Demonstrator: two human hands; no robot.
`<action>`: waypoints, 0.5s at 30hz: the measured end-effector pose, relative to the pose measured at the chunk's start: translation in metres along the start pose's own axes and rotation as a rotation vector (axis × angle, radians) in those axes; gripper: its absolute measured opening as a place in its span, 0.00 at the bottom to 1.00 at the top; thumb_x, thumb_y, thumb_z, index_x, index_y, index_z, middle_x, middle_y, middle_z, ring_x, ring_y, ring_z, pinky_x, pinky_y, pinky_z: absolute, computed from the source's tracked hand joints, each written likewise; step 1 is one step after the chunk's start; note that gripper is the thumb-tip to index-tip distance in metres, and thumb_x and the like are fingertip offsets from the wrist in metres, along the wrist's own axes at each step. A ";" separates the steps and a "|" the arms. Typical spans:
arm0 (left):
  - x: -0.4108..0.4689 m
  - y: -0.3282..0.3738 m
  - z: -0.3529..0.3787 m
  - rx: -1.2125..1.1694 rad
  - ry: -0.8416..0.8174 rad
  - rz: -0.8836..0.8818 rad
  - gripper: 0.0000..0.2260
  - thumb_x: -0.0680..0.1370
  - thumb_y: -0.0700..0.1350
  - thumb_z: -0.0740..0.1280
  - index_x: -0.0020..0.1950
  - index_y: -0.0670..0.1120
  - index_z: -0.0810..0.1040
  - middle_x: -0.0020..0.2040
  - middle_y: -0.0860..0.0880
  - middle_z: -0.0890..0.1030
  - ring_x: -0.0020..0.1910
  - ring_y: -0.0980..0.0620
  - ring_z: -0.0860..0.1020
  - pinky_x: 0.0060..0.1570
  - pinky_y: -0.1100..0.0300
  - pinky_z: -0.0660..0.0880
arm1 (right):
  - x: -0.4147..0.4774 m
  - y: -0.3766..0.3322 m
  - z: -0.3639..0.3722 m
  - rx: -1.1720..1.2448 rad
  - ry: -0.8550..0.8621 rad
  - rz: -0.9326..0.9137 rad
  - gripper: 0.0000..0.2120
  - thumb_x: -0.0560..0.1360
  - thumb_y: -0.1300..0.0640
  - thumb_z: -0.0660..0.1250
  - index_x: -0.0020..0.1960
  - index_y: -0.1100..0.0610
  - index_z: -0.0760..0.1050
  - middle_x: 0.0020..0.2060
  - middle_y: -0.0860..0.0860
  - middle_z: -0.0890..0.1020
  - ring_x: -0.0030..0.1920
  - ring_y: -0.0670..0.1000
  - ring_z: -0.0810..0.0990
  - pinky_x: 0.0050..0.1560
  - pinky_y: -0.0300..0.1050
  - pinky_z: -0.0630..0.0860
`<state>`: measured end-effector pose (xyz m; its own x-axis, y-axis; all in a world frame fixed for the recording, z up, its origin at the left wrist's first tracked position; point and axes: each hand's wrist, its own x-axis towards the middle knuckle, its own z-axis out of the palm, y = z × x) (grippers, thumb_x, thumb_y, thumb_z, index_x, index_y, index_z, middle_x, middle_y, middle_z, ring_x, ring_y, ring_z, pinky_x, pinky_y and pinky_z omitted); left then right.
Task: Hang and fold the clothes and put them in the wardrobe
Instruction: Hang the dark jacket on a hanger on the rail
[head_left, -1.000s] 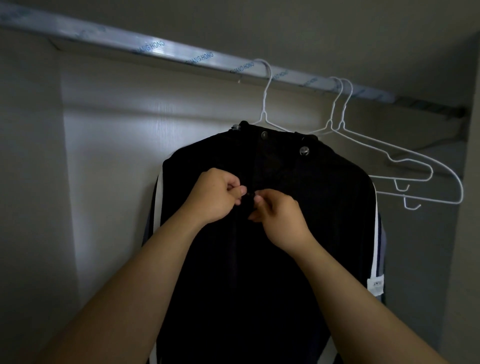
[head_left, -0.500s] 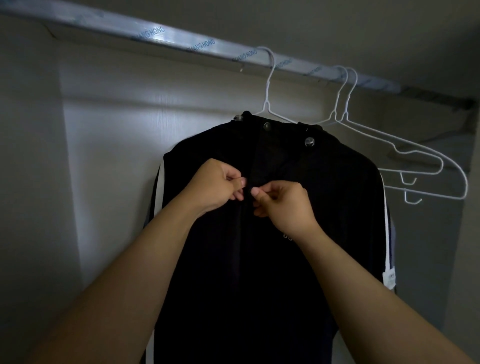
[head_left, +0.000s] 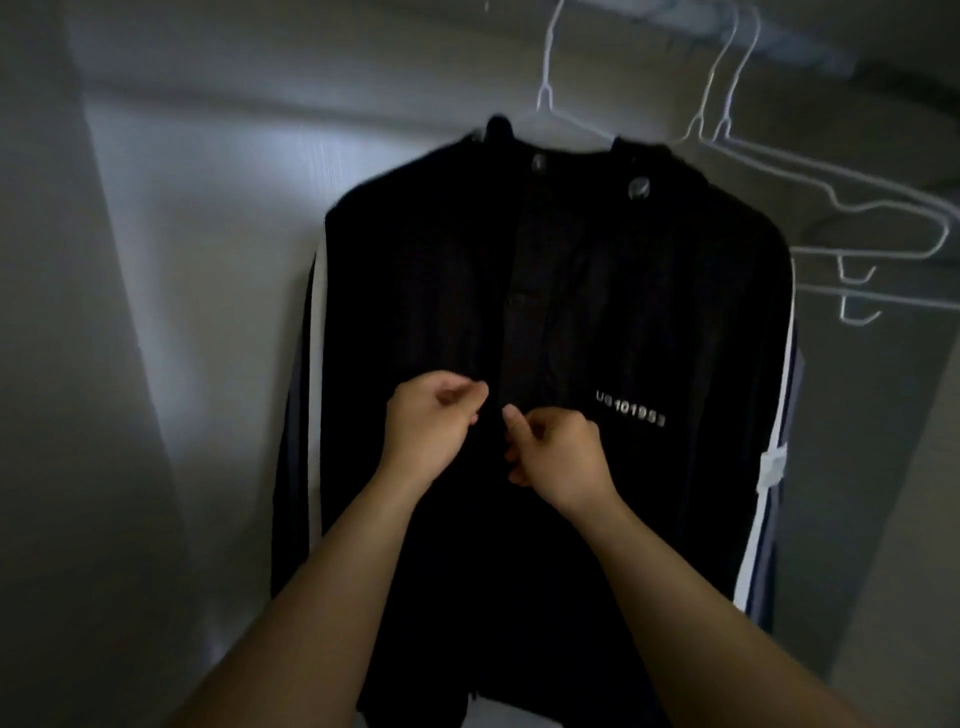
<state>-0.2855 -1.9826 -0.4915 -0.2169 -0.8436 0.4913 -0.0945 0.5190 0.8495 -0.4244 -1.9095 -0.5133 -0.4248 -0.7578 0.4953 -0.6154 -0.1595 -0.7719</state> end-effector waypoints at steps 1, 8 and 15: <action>-0.011 -0.022 0.009 0.037 -0.023 -0.045 0.03 0.73 0.51 0.73 0.40 0.54 0.84 0.34 0.56 0.84 0.36 0.59 0.83 0.42 0.61 0.77 | -0.011 0.020 0.007 -0.016 -0.031 0.049 0.22 0.80 0.44 0.65 0.35 0.58 0.79 0.28 0.47 0.83 0.24 0.47 0.82 0.27 0.40 0.78; -0.083 -0.143 0.047 0.240 -0.239 -0.330 0.08 0.73 0.41 0.72 0.40 0.55 0.81 0.38 0.58 0.83 0.40 0.62 0.81 0.39 0.72 0.74 | -0.088 0.164 0.058 0.007 -0.332 0.662 0.18 0.83 0.50 0.63 0.38 0.58 0.77 0.32 0.56 0.84 0.28 0.51 0.83 0.30 0.48 0.81; -0.118 -0.219 0.060 0.375 -0.372 -0.477 0.14 0.75 0.35 0.72 0.60 0.42 0.81 0.55 0.45 0.83 0.50 0.52 0.81 0.50 0.68 0.74 | -0.128 0.202 0.099 0.195 -0.359 1.067 0.10 0.84 0.47 0.58 0.60 0.52 0.70 0.51 0.54 0.79 0.43 0.54 0.83 0.38 0.45 0.82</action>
<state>-0.2976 -1.9887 -0.7471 -0.3795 -0.9223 -0.0724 -0.5752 0.1740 0.7993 -0.4290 -1.9070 -0.7723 -0.4354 -0.6980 -0.5685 0.0723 0.6024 -0.7949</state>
